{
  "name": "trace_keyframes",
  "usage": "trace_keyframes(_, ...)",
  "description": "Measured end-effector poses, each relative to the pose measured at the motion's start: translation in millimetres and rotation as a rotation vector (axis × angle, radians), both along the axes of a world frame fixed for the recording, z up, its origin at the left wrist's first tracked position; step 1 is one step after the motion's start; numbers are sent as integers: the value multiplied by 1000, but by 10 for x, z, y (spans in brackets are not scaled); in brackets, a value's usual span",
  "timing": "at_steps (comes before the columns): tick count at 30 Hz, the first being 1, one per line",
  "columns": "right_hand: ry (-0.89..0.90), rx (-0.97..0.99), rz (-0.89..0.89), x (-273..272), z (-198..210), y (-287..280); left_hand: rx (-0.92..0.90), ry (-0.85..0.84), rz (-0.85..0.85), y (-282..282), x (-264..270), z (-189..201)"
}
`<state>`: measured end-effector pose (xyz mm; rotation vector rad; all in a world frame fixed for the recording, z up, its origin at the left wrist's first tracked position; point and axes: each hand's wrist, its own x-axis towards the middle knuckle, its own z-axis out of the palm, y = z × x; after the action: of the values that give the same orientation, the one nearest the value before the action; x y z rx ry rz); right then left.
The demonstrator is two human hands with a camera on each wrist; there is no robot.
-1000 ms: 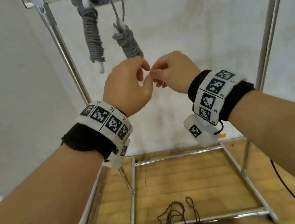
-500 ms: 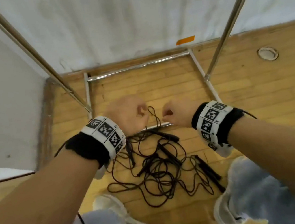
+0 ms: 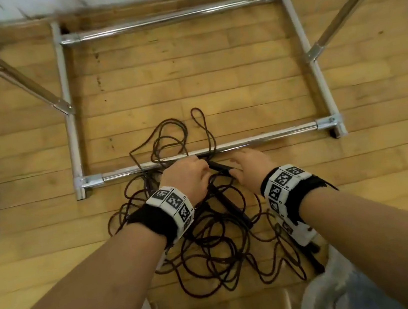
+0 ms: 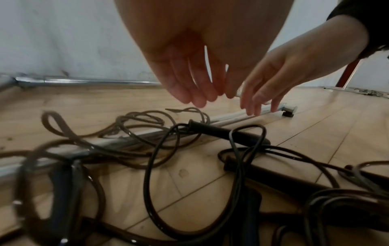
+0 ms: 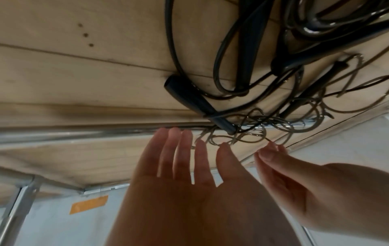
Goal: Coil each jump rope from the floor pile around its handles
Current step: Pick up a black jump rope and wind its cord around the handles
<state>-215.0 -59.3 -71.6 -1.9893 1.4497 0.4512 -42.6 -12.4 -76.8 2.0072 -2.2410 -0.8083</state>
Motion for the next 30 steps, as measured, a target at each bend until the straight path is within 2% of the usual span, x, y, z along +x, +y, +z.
trace_keyframes(3,19,51,25,79,-275,-66,-5,-2,-38,-102,-33,-179)
trace_keyframes(8,26,119,7,112,-518,-21,134,-197,-156,-207,-35,-388)
trace_keyframes(11,-64,155,-73,89,-557,50,120,-254,-158,-162,-49,-444)
trace_keyframes(14,-263,244,-240,62,-496,75,32,-158,-114,-161,-10,-376)
trace_keyframes(16,-441,313,-366,68,-380,58,-10,-33,-83,-210,31,-233)
trace_keyframes(19,-505,276,-341,86,-111,-40,-8,97,-22,-345,70,83)
trace_keyframes(23,-563,69,-371,132,405,-244,-224,158,50,-495,62,581)
trace_keyframes(25,-627,-67,-385,170,742,-285,-364,185,175,-531,35,916)
trace_keyframes(28,-743,-248,-426,234,1244,-239,-389,161,371,-557,18,1478)
trace_keyframes(30,-807,-322,-470,254,1567,-155,-386,225,433,-513,23,1841)
